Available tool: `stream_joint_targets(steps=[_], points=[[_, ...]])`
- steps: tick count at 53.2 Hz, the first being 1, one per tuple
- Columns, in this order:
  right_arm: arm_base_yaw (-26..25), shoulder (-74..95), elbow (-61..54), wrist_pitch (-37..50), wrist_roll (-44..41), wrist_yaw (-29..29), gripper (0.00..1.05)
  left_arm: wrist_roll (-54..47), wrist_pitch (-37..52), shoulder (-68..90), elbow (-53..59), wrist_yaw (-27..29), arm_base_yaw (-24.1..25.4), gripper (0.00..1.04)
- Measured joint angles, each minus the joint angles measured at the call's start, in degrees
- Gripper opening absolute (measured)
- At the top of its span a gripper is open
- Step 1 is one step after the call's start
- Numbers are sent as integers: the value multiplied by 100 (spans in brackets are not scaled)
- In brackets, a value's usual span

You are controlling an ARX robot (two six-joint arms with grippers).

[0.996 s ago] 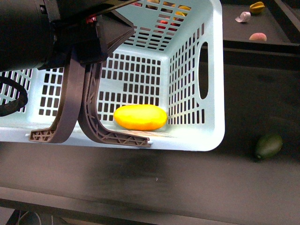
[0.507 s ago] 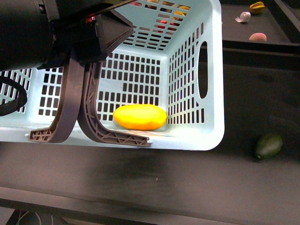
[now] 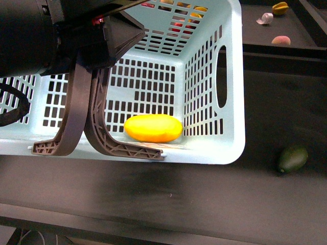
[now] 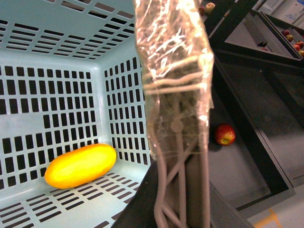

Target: Pick mango with right arm and hold basket with left

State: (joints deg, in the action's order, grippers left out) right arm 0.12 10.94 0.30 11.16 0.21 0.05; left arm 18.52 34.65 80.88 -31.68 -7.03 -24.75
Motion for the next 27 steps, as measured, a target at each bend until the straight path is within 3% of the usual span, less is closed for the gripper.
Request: stream_joint_targets(steps=[5,11,27], points=[[0,-190,2,-151,0,-2,2,-2,0,0,0,0,0,6],[0,-887,4,-1056,-4,-15,2,-4,0,0,0,0,0,6],[0,-1062,4,-1102,-2,-15,2,0,0,0,0,0,0,6]])
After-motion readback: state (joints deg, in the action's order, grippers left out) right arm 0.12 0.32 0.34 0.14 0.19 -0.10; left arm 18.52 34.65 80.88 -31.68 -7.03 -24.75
